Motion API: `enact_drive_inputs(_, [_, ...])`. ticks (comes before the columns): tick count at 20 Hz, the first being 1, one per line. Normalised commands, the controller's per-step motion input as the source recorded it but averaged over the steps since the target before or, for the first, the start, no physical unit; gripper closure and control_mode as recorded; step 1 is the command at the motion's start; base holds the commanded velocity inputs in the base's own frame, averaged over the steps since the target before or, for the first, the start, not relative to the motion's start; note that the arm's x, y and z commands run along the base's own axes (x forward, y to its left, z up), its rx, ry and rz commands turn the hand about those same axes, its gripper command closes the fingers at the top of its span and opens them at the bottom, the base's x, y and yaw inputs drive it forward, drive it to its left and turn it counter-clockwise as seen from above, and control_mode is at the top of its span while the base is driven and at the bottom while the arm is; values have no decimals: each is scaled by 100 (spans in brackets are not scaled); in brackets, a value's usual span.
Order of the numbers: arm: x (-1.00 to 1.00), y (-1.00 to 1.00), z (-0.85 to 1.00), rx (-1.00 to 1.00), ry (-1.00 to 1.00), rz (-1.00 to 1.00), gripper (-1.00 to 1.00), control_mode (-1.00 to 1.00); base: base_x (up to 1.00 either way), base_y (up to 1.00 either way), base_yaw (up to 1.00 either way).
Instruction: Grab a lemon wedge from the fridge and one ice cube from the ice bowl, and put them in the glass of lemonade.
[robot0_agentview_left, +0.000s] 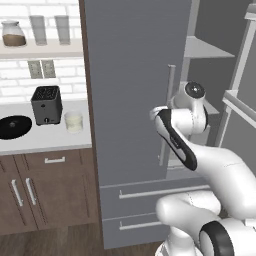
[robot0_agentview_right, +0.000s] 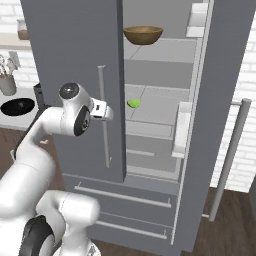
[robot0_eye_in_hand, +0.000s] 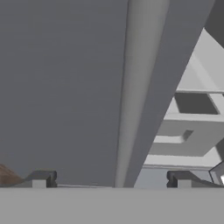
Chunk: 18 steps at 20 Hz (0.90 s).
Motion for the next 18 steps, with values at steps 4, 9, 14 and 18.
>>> enact_drive_inputs(4, [44,-6,-13,0,0,-6,-100,-100,0,0,0])
enact_drive_inputs(9, [44,-10,0,0,0,-3,-100,-100,0,0,0])
enact_drive_inputs(14, [44,-24,0,0,0,0,-100,-100,0,0,0])
enact_drive_inputs(18, [38,-10,0,0,0,0,-100,-100,0,0,0])
